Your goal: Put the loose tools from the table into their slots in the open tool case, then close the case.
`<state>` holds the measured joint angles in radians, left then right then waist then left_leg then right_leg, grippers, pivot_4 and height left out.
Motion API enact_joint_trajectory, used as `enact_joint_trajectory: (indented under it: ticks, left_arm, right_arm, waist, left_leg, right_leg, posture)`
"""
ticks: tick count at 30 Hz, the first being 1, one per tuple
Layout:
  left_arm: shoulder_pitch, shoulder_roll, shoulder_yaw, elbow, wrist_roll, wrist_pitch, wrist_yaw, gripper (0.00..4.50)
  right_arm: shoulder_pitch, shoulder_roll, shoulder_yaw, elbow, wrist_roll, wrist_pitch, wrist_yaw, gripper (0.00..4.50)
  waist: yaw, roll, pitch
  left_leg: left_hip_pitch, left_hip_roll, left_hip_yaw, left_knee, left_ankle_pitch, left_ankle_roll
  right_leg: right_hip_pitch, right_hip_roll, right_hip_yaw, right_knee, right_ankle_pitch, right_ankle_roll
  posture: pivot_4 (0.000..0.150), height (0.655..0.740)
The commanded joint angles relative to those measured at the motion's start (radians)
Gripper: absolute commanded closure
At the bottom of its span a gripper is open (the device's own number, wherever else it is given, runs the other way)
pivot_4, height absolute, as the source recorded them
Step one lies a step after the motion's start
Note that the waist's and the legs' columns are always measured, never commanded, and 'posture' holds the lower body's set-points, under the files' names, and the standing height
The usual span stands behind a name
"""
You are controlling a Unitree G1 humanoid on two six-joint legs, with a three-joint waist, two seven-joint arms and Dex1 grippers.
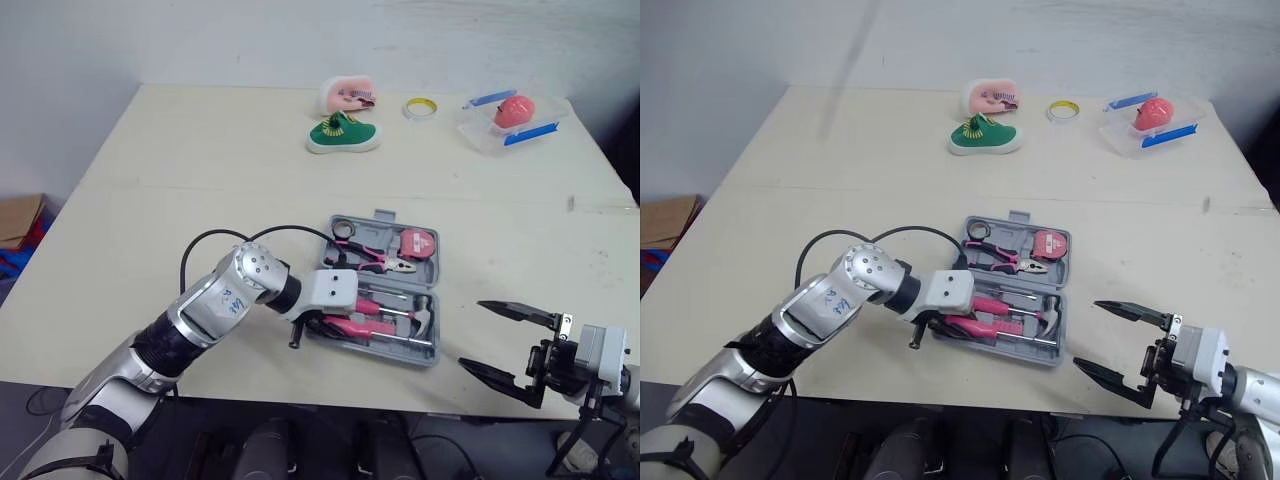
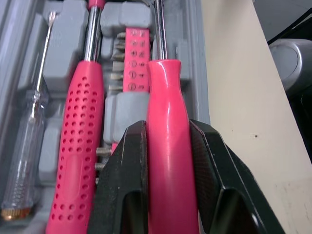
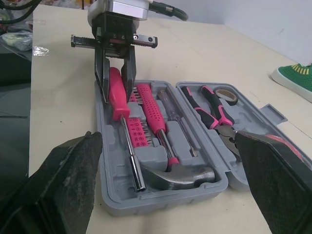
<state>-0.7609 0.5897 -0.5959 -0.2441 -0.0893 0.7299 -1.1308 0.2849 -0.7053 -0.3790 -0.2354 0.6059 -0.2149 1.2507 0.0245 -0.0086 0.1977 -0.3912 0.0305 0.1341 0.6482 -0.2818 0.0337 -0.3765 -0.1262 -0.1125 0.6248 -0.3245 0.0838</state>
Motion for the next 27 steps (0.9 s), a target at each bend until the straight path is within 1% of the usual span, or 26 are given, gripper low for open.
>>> enact_joint_trajectory:
  ticks: [1,6,11,13,15,18,19,21,24,27]
  left_arm:
    - [-0.005,-0.003,0.0,-0.044,0.001,0.009,-0.004,3.95]
    - [0.009,-0.013,-0.007,-0.035,0.007,0.027,0.013,3.95]
    - [0.011,-0.013,-0.015,-0.025,0.01,0.029,0.007,3.95]
    - [0.015,-0.012,-0.018,-0.029,0.002,0.026,-0.004,2.91]
    - [0.024,-0.028,-0.003,-0.03,-0.004,0.013,0.01,2.26]
    - [0.03,-0.043,0.021,-0.029,-0.012,-0.038,0.01,1.02]
    - [0.032,-0.045,0.034,-0.032,-0.025,-0.045,0.002,0.71]
    - [0.035,-0.043,0.063,-0.03,-0.058,-0.083,-0.025,0.71]
    - [0.041,-0.061,0.117,0.009,-0.082,-0.145,-0.013,0.71]
    - [0.057,-0.069,0.158,0.069,-0.089,-0.34,-0.046,0.71]
  right_arm:
    - [0.005,-0.005,-0.023,-0.045,0.012,0.005,-0.013,0.0]
    - [0.009,-0.004,-0.018,-0.084,0.013,0.026,-0.037,0.0]
    - [0.013,-0.003,-0.019,-0.083,0.011,0.026,-0.037,0.0]
    - [0.014,-0.001,-0.018,-0.081,0.01,0.024,-0.036,0.0]
    - [0.015,0.001,-0.016,-0.077,0.009,0.021,-0.034,0.0]
    - [0.017,0.003,-0.015,-0.071,0.008,0.017,-0.031,0.0]
    - [0.019,0.004,-0.015,-0.069,0.008,0.015,-0.029,0.0]
    - [0.019,0.007,-0.014,-0.059,0.005,0.01,-0.026,0.0]
    - [0.021,0.013,-0.012,-0.044,0.001,-0.001,-0.018,0.0]
    - [0.02,0.018,-0.012,-0.031,-0.003,-0.01,-0.011,0.0]
  waist:
    - [0.0,0.0,0.0]
    - [0.0,0.0,0.0]
    - [0.0,0.0,0.0]
    - [0.0,0.0,0.0]
    - [0.0,0.0,0.0]
    - [0.0,0.0,0.0]
    - [0.0,0.0,0.0]
    - [0.0,0.0,0.0]
    - [0.0,0.0,0.0]
    - [0.0,0.0,0.0]
  left_leg:
    - [0.0,0.0,0.0,0.0,0.0,0.0]
    - [0.0,0.0,0.0,0.0,0.0,0.0]
    - [0.0,0.0,0.0,0.0,0.0,0.0]
    - [0.0,0.0,0.0,0.0,0.0,0.0]
    - [0.0,0.0,0.0,0.0,0.0,0.0]
    - [0.0,0.0,0.0,0.001,0.0,0.0]
    - [0.0,0.0,0.0,0.001,0.0,0.0]
    - [0.0,0.0,0.0,0.001,0.0,0.0]
    - [0.0,0.0,0.0,0.001,0.0,0.0]
    - [0.0,0.0,0.0,0.001,0.0,0.001]
  right_leg:
    - [0.0,0.0,0.0,0.0,0.0,0.0]
    - [0.0,0.0,0.0,0.0,0.0,0.0]
    - [0.0,0.0,0.0,0.0,0.0,0.0]
    - [0.0,0.0,0.0,0.001,0.0,0.0]
    - [0.0,0.0,0.0,0.001,0.0,0.0]
    - [0.0,0.0,0.0,0.001,0.0,0.0]
    - [0.0,0.0,0.0,0.001,0.0,0.0]
    - [0.0,0.0,0.0,0.001,0.0,0.0]
    - [0.0,0.0,0.0,0.001,0.0,0.0]
    - [0.0,-0.001,0.0,0.001,0.0,0.0]
  posture:
    - [0.15,0.74]
    - [0.15,0.74]
    - [0.15,0.74]
    - [0.15,0.74]
    - [0.15,0.74]
    - [0.15,0.74]
    - [0.15,0.74]
    - [0.15,0.74]
    - [0.15,0.74]
    - [0.15,0.74]
